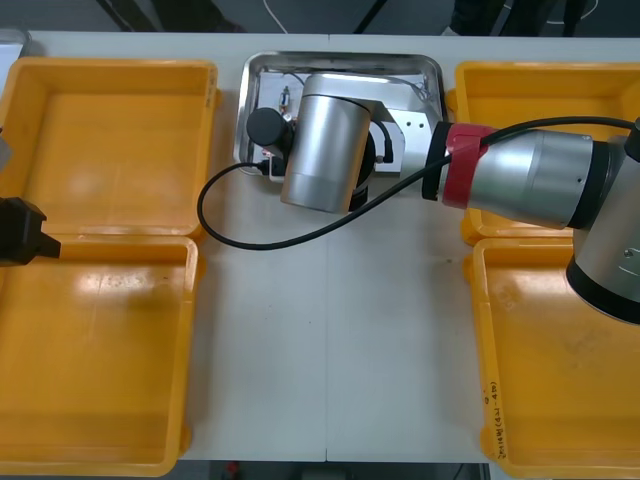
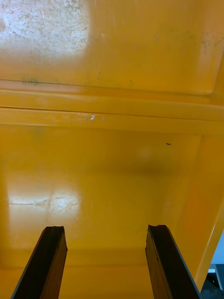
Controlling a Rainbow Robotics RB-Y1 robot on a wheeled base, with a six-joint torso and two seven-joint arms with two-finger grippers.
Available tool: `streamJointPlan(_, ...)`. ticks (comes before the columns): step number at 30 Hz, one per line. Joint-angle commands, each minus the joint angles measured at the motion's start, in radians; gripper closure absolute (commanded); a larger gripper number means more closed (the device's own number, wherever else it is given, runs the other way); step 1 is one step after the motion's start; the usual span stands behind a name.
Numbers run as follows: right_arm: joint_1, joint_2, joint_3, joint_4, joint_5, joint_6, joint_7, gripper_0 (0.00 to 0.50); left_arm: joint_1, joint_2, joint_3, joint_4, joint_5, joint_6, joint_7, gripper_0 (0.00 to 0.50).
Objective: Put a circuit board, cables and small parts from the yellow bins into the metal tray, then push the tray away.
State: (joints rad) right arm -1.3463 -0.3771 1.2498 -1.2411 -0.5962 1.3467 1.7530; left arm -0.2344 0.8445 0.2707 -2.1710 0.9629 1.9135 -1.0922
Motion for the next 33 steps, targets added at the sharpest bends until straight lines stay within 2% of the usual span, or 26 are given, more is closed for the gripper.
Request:
streamJointPlan(1,-0.06,0.037,-0.032,0.038,0.029,-0.024,0.048,0.5,0.015,0.048,0.03,-0.03,0.008,0.006,-0.106,0.0)
streamJointPlan(12,-0.06,0.041,-0.032,0.068,0.03,-0.057,0.06,0.5,0.015,0.048,0.03,-0.03,0.008,0.006,-0.106,0.0)
streamJointPlan(13,-0.06,0.041,-0.032,0.068,0.03,-0.057,0.063,0.429,0.015,0.048,0.03,-0.03,0.008,0.006,-0.106,0.0)
streamJointPlan(15,-0.06,0.041,-0.032,0.068,0.032,-0.057,0.068,0.248,0.015,0.048,0.03,-0.03,0.008,0.006,-0.106,0.0)
streamJointPlan(16,-0.06,0.041,-0.032,0.068,0.032,-0.057,0.069,0.19,0.015,0.048,0.03,-0.03,0.008,0.006,-0.106,0.0)
streamJointPlan(17,-0.059,0.041,-0.033,0.068,0.033,-0.055,0.071,0.101,0.015,0.048,0.03,-0.03,0.008,0.006,-0.106,0.0)
streamJointPlan(18,-0.059,0.041,-0.033,0.068,0.036,-0.055,0.072,0.068,0.015,0.048,0.03,-0.03,0.008,0.006,-0.106,0.0)
streamJointPlan(19,-0.06,0.041,-0.035,0.068,0.036,-0.052,0.076,0.068,0.015,0.048,0.03,-0.03,0.008,0.006,-0.106,0.0)
streamJointPlan(20,-0.06,0.041,-0.039,0.068,0.036,-0.049,0.079,0.0,0.015,0.048,0.03,-0.03,0.008,0.006,-0.106,0.0)
streamJointPlan(26,-0.059,0.043,-0.079,0.063,0.029,-0.001,0.091,0.0,0.015,0.048,0.03,-0.03,0.008,0.006,-0.106,0.0)
streamJointPlan(29,-0.053,0.043,-0.13,0.034,0.009,0.075,0.094,0.0,0.015,0.048,0.03,-0.03,0.008,0.006,-0.106,0.0)
streamJointPlan(31,-0.045,0.043,-0.148,0.022,0.01,0.1,0.094,0.0,0.015,0.048,0.03,-0.03,0.008,0.006,-0.106,0.0)
streamJointPlan(33,-0.013,0.041,-0.216,-0.031,0.027,0.175,0.091,0.0,0.015,0.048,0.03,-0.03,0.008,0.006,-0.106,0.0)
